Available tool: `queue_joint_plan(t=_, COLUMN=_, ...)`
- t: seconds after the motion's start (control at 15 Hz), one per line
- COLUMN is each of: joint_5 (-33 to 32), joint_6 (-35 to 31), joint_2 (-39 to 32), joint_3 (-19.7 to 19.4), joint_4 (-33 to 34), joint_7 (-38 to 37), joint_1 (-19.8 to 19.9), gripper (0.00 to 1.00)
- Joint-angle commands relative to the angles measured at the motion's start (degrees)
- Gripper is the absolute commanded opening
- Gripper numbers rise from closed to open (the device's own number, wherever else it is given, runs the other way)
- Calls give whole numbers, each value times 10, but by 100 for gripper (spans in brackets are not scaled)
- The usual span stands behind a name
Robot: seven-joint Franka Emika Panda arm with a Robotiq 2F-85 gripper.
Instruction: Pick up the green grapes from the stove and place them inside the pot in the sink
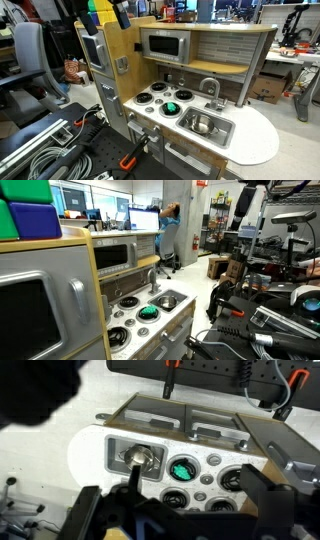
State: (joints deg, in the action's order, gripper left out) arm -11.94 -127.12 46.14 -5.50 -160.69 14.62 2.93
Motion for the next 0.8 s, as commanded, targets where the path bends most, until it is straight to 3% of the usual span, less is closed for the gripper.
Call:
queue_joint_plan(t=0.0, joint_5=11, joint_6=-8, joint_2=-7, joint_3=-52, joint_4=1, joint_7=108, joint_1=-44, gripper=100)
queue_joint_plan(t=0.33, joint_5=31, joint_6=30, joint_2=-13, joint_3=-102, joint_4=12, joint_7=241, joint_1=-97, gripper=100)
queue_joint_plan(t=0.4, joint_5=15, joint_6=9, joint_2=-2, joint_3=-77, joint_4=2, joint_7=197, joint_1=-66, gripper=100)
queue_joint_plan(t=0.6, joint_5=28, joint_6=23, joint_2=-3, joint_3=-84, joint_4=5, joint_7=226, joint_1=-79, gripper=100)
queue_joint_plan(t=0.73, joint_5=32, joint_6=-31, joint_2=-10, joint_3=-80, joint_4=5, joint_7=198, joint_1=-75, gripper=100)
